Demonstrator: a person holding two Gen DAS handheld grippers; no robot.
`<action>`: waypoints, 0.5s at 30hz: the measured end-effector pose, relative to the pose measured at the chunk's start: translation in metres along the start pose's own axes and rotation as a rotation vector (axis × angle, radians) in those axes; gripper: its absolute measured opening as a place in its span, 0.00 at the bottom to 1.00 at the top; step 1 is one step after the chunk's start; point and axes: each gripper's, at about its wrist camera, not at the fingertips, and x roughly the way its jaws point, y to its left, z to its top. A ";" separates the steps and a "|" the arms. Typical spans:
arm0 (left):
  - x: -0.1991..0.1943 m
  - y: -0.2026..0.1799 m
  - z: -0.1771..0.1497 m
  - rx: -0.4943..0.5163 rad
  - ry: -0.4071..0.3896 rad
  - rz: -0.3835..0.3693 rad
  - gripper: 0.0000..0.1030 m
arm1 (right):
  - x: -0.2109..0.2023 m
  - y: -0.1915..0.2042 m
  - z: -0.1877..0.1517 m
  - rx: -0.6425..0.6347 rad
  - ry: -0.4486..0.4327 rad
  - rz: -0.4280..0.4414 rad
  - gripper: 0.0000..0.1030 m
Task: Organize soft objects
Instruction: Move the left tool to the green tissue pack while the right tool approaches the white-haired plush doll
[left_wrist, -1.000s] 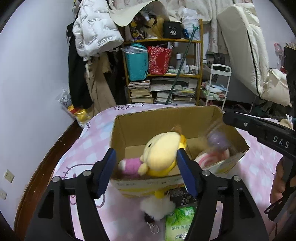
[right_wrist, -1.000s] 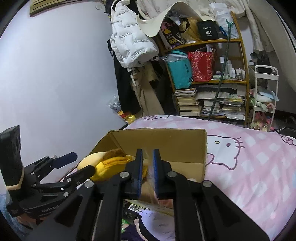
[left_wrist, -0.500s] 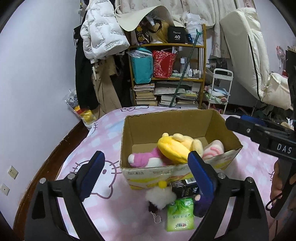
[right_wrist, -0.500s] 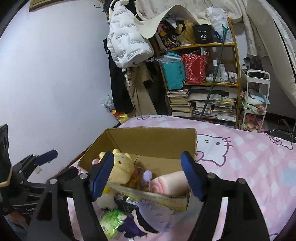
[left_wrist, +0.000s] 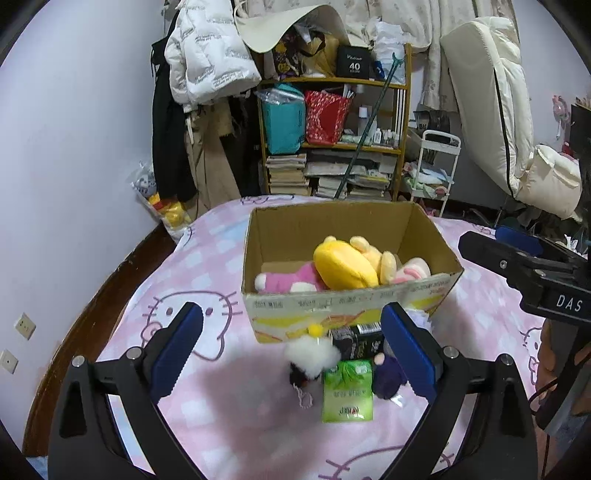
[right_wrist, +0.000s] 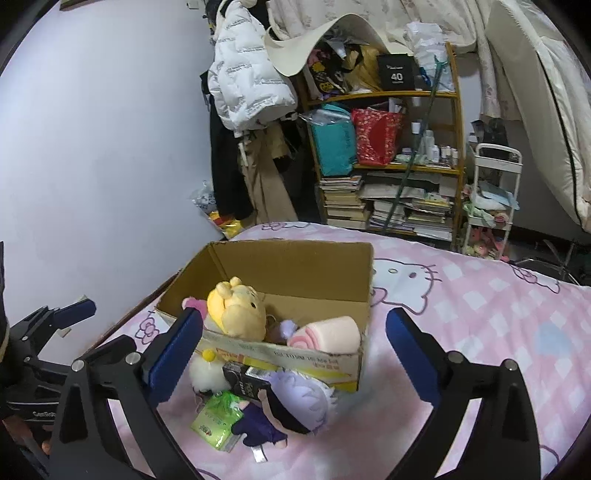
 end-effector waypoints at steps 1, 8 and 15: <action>-0.002 -0.001 -0.002 -0.002 0.002 0.001 0.93 | -0.002 0.000 -0.001 0.003 0.002 0.003 1.00; -0.010 -0.004 -0.012 0.008 0.026 0.014 0.93 | -0.012 0.001 -0.009 0.000 0.009 -0.001 1.00; -0.007 -0.007 -0.021 0.022 0.056 0.024 0.93 | -0.014 -0.001 -0.014 0.004 0.015 -0.010 1.00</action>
